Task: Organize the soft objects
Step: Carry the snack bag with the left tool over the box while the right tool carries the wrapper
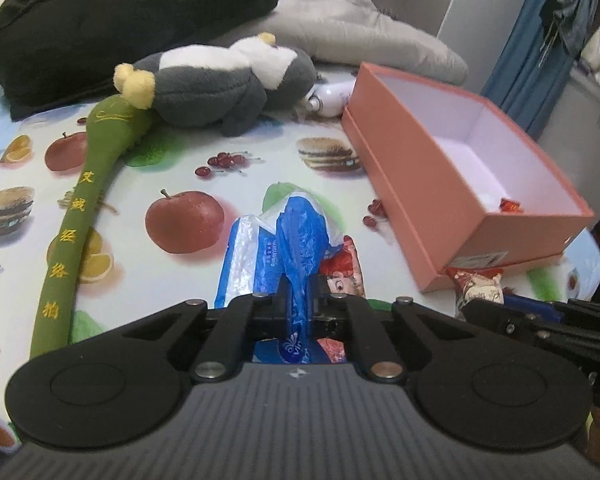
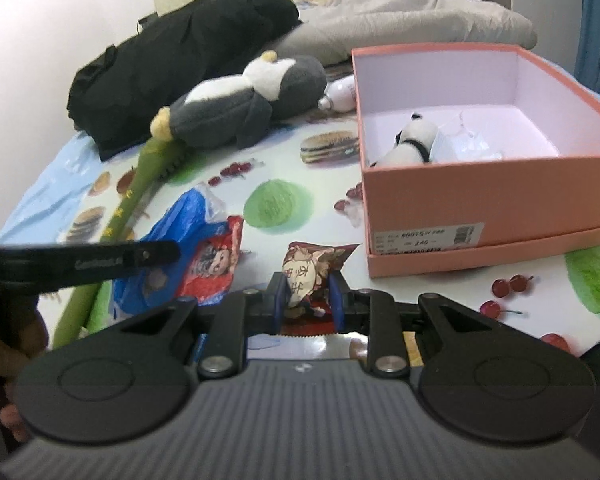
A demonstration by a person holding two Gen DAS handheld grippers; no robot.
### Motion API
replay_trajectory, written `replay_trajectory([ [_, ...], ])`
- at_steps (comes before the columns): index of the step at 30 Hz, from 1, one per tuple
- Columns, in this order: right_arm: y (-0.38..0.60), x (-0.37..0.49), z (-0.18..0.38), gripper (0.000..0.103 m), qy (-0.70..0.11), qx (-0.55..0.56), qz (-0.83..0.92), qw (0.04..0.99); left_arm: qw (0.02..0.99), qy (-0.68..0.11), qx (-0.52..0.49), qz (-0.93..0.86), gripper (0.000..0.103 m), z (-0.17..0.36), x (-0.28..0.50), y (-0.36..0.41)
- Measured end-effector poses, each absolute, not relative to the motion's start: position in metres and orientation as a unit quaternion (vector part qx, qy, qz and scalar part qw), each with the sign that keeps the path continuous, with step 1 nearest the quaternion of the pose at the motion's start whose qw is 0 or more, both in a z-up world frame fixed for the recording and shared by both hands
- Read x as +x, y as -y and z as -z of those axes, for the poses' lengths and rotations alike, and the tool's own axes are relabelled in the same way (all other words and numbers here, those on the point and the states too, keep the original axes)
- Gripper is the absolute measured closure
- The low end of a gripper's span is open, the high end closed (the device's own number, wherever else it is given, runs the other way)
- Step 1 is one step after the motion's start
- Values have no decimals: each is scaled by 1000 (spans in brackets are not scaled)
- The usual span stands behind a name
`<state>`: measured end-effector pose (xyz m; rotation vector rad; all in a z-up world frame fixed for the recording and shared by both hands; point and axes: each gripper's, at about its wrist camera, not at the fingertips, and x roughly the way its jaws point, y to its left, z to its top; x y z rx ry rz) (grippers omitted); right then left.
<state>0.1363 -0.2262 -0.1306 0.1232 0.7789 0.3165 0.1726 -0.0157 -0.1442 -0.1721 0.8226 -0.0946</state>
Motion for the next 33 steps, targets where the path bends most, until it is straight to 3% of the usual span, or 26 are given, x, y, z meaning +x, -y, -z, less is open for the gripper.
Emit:
replay_trajectory([
  [20, 266, 102, 56, 77, -312, 63, -129, 939, 929, -343, -113, 81, 96, 77, 124, 39],
  [33, 309, 93, 45, 77, -307, 85, -92, 944, 923, -344, -119, 129, 96, 63, 136, 77],
])
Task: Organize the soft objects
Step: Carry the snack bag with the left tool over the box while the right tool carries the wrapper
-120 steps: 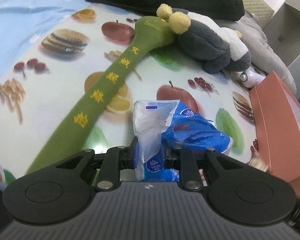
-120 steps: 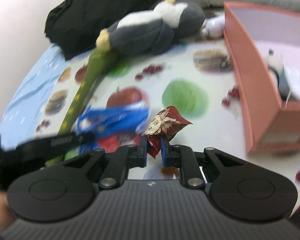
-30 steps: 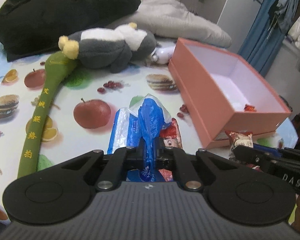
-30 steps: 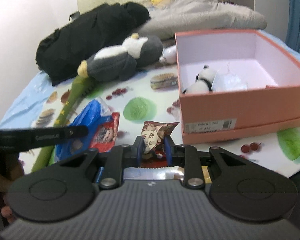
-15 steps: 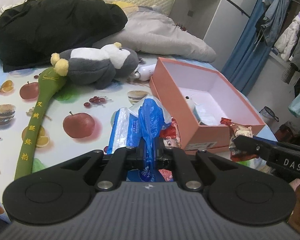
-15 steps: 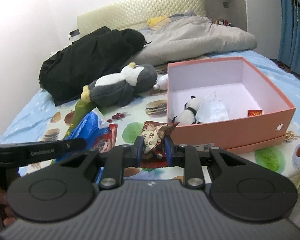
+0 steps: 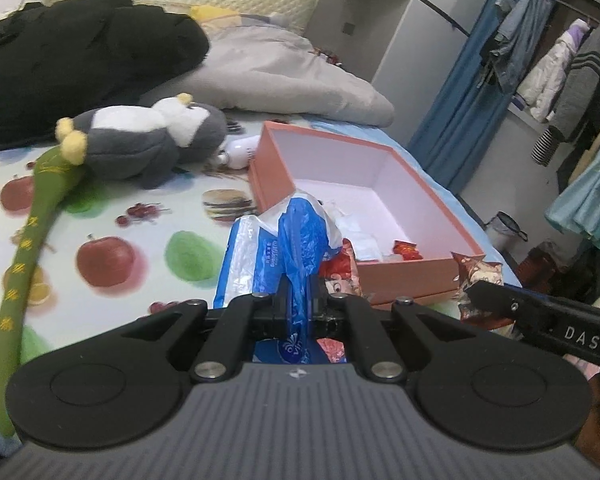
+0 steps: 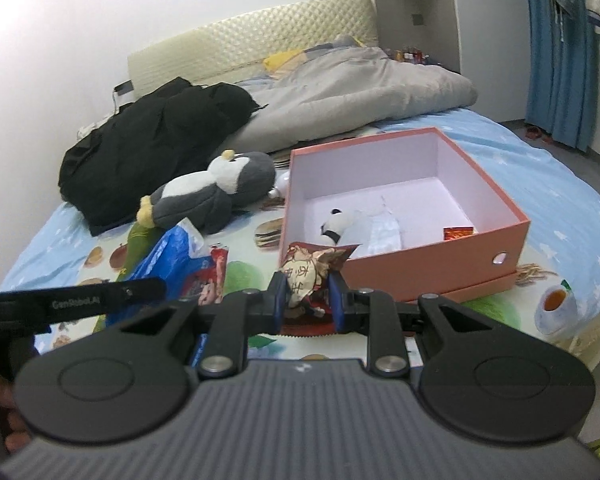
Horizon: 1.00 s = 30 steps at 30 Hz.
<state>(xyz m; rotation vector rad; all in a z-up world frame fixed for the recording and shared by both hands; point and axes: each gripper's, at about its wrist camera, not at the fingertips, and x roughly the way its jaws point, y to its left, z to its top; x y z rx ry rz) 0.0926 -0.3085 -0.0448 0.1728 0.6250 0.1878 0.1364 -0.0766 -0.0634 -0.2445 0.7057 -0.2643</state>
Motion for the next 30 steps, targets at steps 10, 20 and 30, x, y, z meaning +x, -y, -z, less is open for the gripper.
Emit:
replay_trajectory([
  [10, 332, 144, 41, 77, -305, 105, -81, 943, 921, -342, -97, 157, 96, 51, 203, 116],
  [20, 354, 206, 55, 77, -332, 119, -80, 932, 921, -349, -60, 165, 100, 53, 265, 144],
  [30, 344, 208, 75, 77, -355, 121, -89, 923, 910, -383, -77, 136, 100, 79, 262, 116],
])
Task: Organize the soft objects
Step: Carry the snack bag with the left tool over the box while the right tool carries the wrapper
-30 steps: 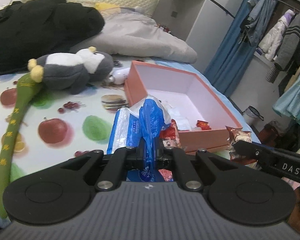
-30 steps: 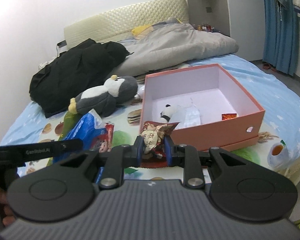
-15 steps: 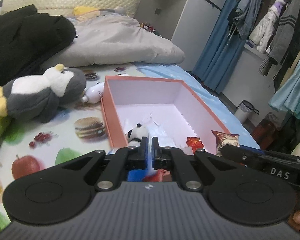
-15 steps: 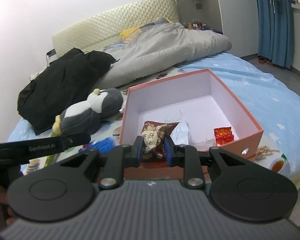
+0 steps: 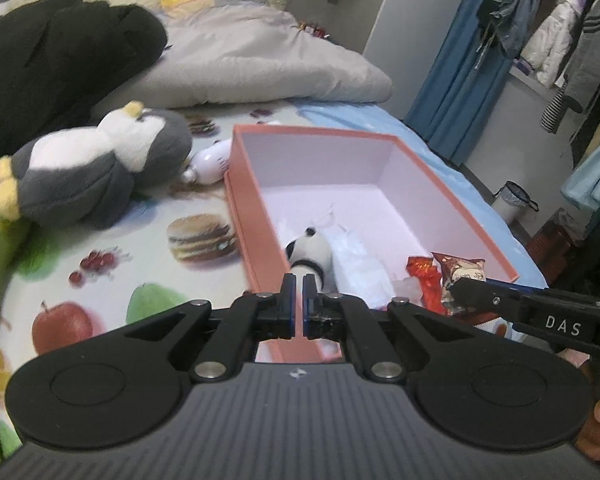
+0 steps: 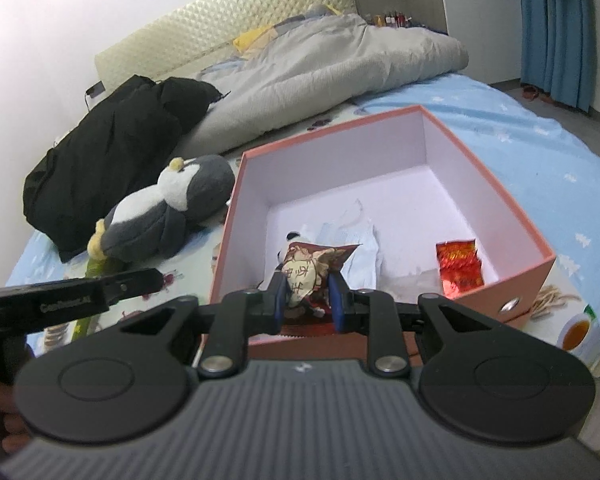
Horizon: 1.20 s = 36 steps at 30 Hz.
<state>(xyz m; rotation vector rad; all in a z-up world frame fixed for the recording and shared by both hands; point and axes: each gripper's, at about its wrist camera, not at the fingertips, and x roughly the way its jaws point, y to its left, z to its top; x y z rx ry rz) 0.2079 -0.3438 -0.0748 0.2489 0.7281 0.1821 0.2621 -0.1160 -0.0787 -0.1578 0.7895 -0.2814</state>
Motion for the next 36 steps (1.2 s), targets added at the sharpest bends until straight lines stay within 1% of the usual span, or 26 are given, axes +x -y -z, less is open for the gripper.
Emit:
replay_trajectory([
  [4, 337, 193, 82, 77, -364, 121, -90, 919, 906, -392, -79, 138, 99, 90, 244, 105],
  [7, 330, 180, 91, 77, -375, 121, -91, 915, 893, -418, -86, 141, 95, 106, 234, 94],
  [9, 325, 170, 99, 77, -383, 122, -93, 911, 890, -427, -85, 137, 90, 118, 227, 89],
  [13, 315, 154, 116, 77, -394, 125, -96, 905, 884, -441, -73, 137, 76, 138, 214, 79],
  [14, 313, 151, 120, 77, -397, 130, -97, 904, 882, -444, -73, 141, 66, 143, 212, 77],
  [15, 312, 149, 124, 77, -399, 132, -98, 902, 879, -448, -71, 145, 59, 148, 210, 75],
  [16, 310, 147, 128, 77, -402, 133, -99, 900, 878, -451, -67, 143, 50, 152, 208, 73],
  [19, 306, 139, 137, 77, -412, 136, -104, 895, 878, -453, -47, 145, 48, 161, 204, 72],
  [21, 305, 135, 141, 77, -414, 135, -103, 894, 874, -459, -42, 153, 45, 167, 204, 71],
  [24, 307, 131, 146, 77, -419, 138, -100, 892, 870, -462, -35, 165, 45, 174, 206, 74],
  [28, 310, 130, 149, 77, -423, 143, -88, 890, 869, -468, -1, 161, 45, 187, 210, 84],
  [30, 312, 129, 151, 77, -426, 149, -87, 888, 869, -470, 16, 155, 48, 193, 211, 89],
  [31, 312, 128, 151, 77, -426, 148, -86, 888, 869, -469, 20, 157, 53, 196, 211, 90],
  [32, 312, 128, 152, 77, -427, 146, -84, 888, 868, -470, 21, 159, 61, 198, 212, 91],
  [33, 312, 128, 153, 77, -429, 146, -84, 888, 866, -474, 22, 156, 65, 202, 212, 92],
  [35, 312, 129, 155, 77, -434, 146, -84, 885, 867, -474, 25, 152, 81, 206, 212, 92],
  [36, 312, 130, 156, 77, -436, 146, -83, 884, 868, -473, 24, 150, 86, 207, 211, 92],
])
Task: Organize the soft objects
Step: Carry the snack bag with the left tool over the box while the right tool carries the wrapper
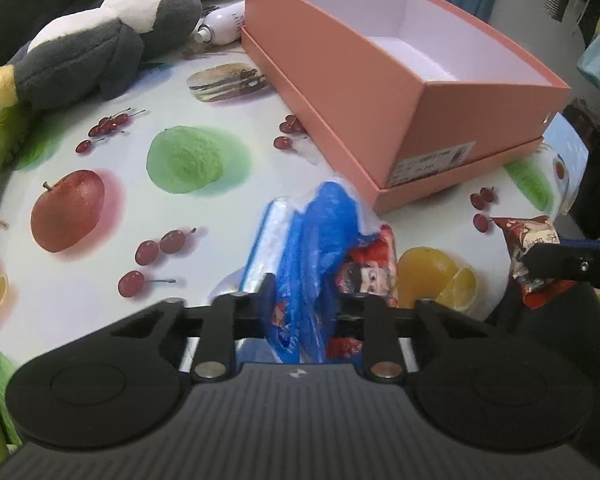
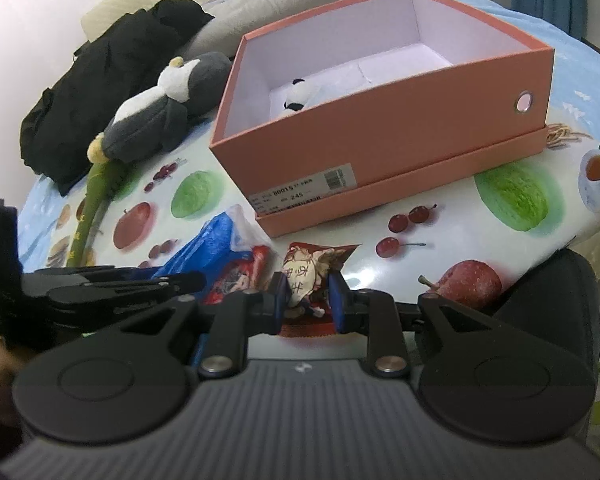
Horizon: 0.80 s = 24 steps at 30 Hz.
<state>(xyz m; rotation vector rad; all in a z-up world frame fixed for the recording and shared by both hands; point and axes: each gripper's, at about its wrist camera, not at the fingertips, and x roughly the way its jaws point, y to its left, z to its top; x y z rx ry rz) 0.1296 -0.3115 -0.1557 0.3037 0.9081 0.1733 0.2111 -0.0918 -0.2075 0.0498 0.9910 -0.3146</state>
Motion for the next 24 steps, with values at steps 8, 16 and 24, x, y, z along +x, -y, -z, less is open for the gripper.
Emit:
replay_trajectory([
  [8, 313, 127, 150, 77, -429, 143, -83, 888, 885, -447, -8, 127, 97, 190, 194, 83],
  [16, 311, 124, 124, 77, -399, 128, -94, 903, 910, -397, -47, 109, 97, 139, 172, 75],
  [24, 308, 120, 88, 77, -358, 112, -106, 921, 929, -342, -69, 126, 97, 82, 157, 79],
])
